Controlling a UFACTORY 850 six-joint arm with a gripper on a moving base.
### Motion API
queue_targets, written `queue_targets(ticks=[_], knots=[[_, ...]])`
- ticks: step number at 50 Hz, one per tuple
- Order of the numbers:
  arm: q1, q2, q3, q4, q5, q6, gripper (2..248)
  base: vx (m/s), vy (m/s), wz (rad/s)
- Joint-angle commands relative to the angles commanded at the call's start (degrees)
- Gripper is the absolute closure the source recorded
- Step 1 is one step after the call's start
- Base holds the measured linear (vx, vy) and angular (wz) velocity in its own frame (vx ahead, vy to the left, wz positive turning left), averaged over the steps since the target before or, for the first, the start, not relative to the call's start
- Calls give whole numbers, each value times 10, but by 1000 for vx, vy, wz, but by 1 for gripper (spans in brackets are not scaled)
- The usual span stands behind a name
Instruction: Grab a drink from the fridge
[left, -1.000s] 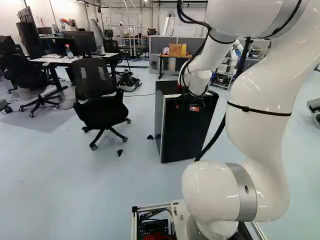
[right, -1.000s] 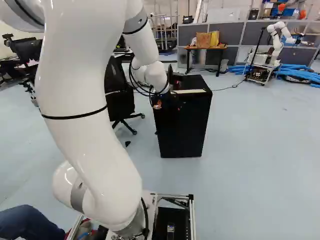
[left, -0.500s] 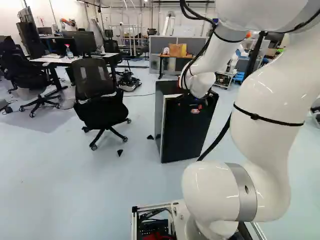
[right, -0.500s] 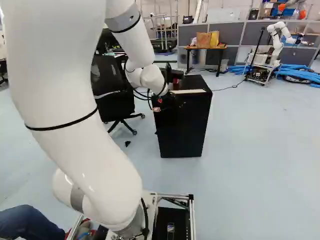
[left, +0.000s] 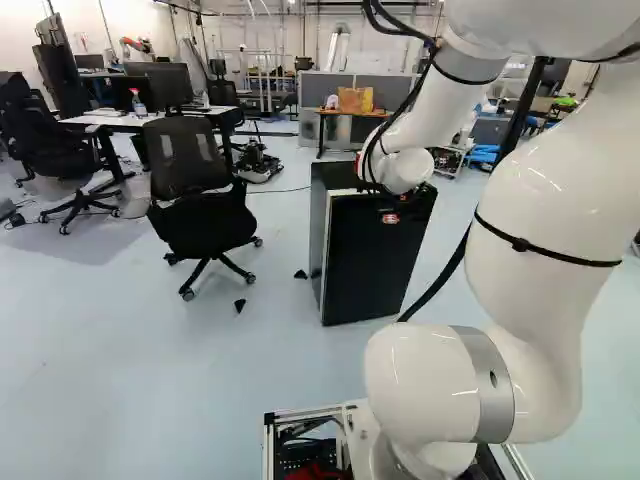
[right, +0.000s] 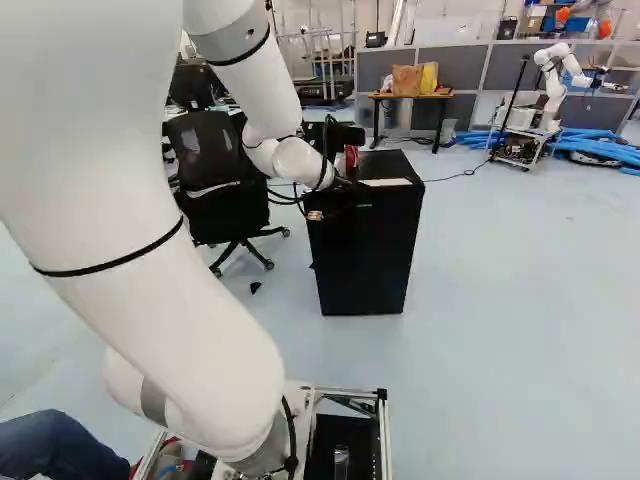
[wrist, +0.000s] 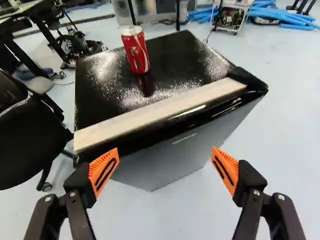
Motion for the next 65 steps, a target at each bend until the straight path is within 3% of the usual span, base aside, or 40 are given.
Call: queue_targets(ticks=[22, 47, 65], knots=[[1, -12, -7, 0, 123, 0, 3, 0, 0, 0], [6, -75, -44, -1, 224, 0, 3, 0, 0, 0], [11, -125, -77, -15, 271, 0, 3, 0, 0, 0]])
